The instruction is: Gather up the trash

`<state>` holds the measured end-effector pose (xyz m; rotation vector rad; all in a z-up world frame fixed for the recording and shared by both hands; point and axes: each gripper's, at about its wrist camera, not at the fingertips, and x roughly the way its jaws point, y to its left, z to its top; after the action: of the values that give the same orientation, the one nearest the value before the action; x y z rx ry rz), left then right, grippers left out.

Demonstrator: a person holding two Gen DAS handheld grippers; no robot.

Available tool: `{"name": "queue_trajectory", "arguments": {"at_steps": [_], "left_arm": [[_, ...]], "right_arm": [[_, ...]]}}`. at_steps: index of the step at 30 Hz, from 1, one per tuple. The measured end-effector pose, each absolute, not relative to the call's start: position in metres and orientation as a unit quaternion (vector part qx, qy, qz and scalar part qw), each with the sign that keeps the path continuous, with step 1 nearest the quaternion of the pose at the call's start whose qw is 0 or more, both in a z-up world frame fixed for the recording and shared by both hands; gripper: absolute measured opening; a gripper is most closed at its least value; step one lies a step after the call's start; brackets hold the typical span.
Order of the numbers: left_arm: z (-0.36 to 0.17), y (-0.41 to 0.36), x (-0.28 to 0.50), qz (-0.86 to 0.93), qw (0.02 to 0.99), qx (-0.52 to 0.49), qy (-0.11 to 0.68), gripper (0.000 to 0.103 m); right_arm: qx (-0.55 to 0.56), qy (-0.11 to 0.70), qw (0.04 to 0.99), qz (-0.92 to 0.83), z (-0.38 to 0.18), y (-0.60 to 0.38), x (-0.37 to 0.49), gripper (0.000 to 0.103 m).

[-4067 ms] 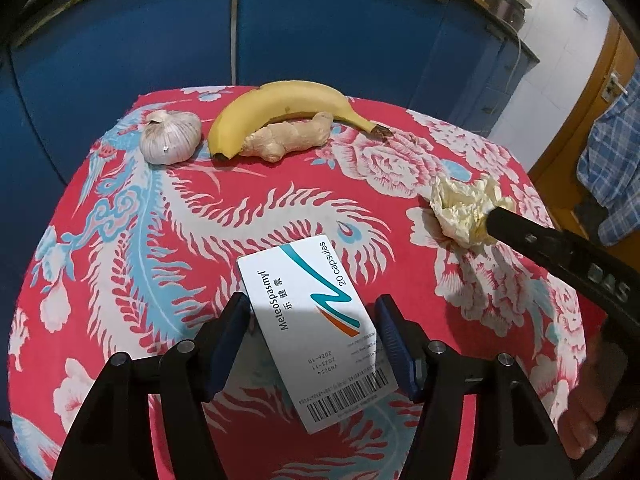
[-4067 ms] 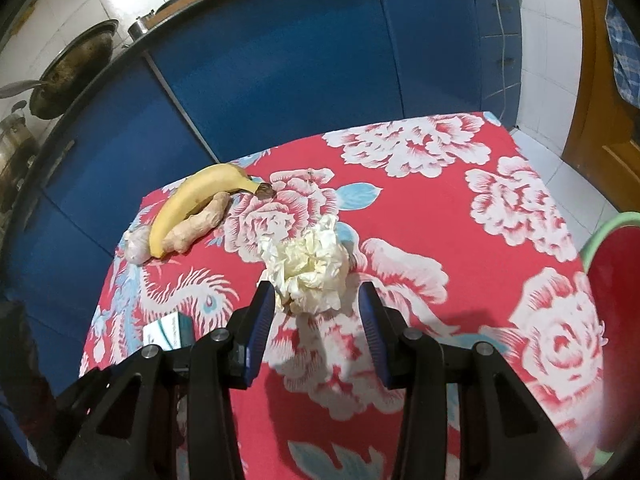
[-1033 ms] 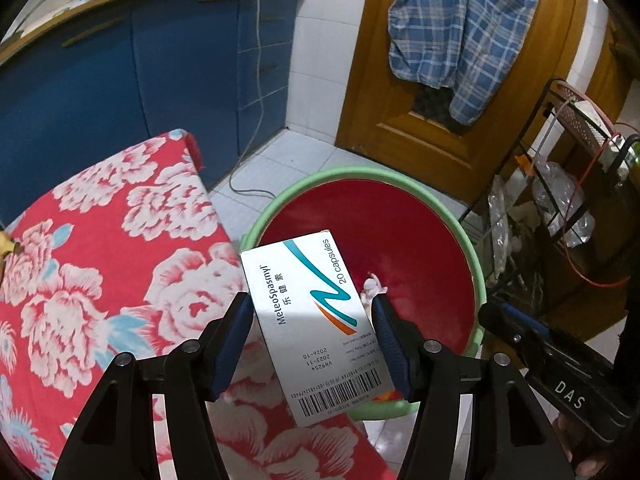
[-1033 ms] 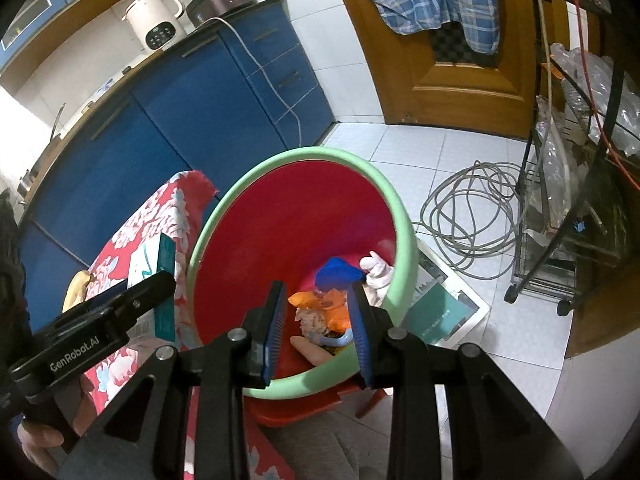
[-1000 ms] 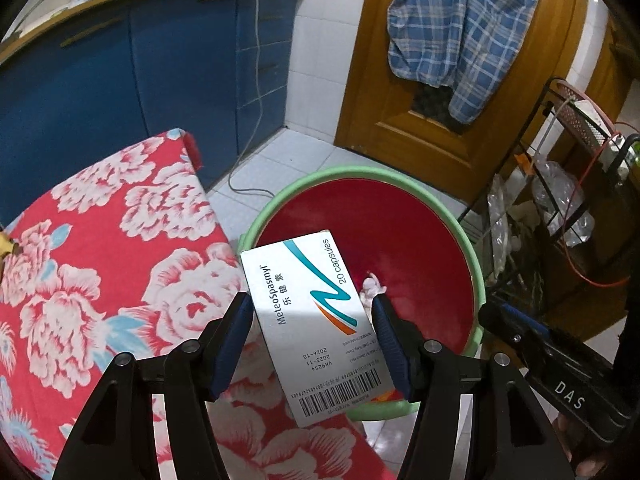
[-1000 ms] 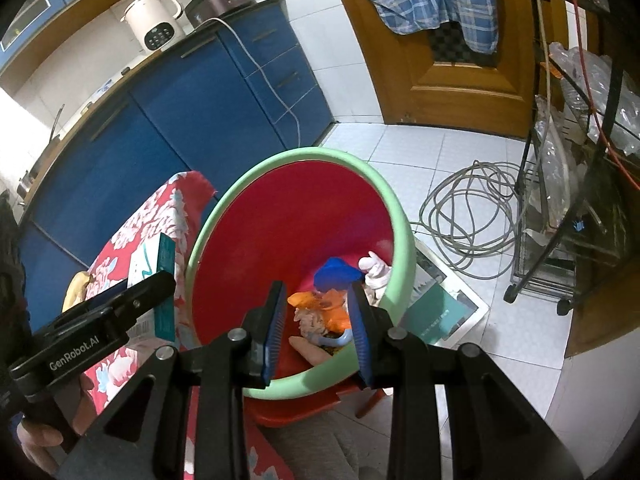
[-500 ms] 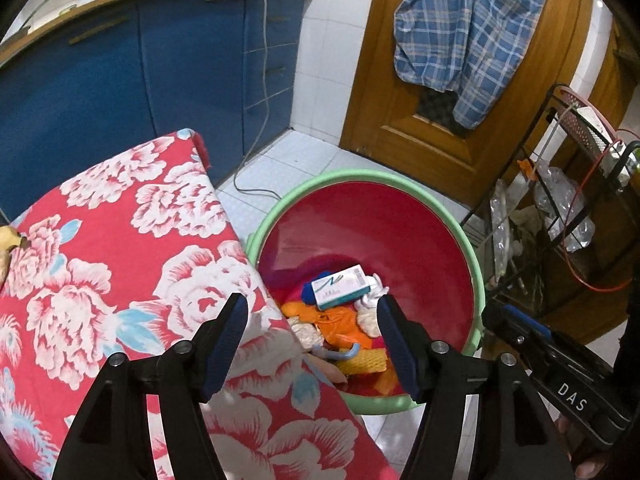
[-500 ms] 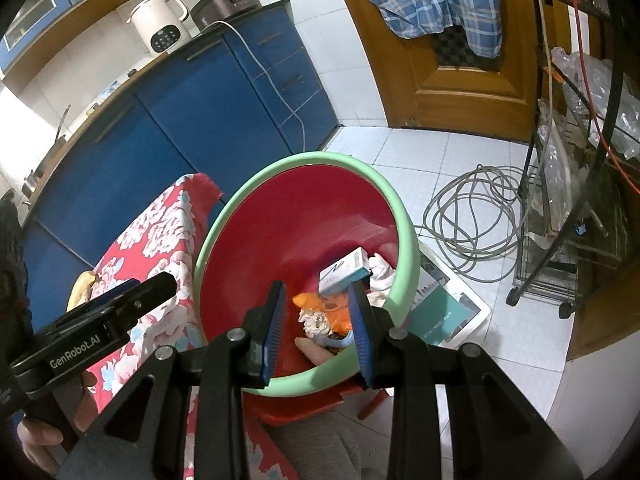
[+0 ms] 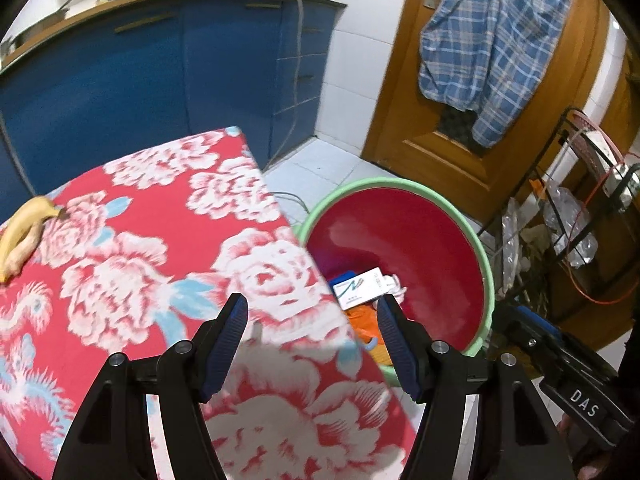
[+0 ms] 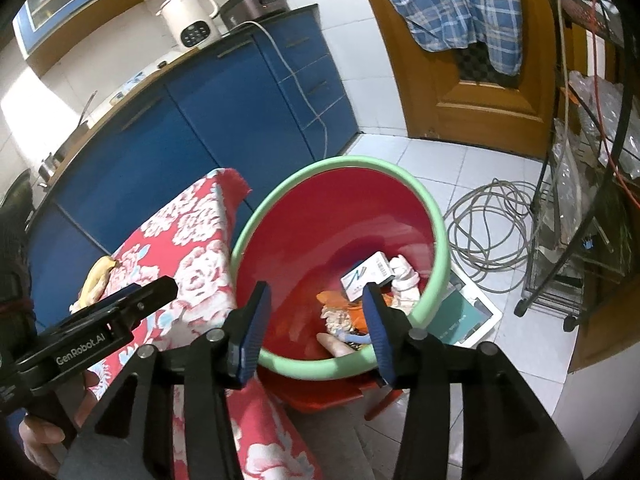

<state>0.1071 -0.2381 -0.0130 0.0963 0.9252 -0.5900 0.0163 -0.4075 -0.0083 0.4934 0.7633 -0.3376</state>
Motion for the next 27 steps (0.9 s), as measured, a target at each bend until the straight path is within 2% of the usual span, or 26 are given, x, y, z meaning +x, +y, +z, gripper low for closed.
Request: {"name": "queue_trajectory", "arguments": {"at_steps": [14,17,27], "left_arm": [[-0.003,-0.174,0.093,-0.223,0.875,0.022,0.430,0.070],[-0.002,-0.158,0.089,-0.203,0.881,0.017,0.426,0.072],[0.006,-0.108,0.076,-0.146,0.899,0.003,0.414,0.073]], "right_arm": [[0.209,0.370,0.898,-0.112,0.003,-0.354,0.023,0.061],[0.200,0.371,0.901,-0.103,0.005,-0.341,0.025,0.066],[0.178,0.369,0.910,-0.068,0.011,-0.302,0.027,0.070]]}}
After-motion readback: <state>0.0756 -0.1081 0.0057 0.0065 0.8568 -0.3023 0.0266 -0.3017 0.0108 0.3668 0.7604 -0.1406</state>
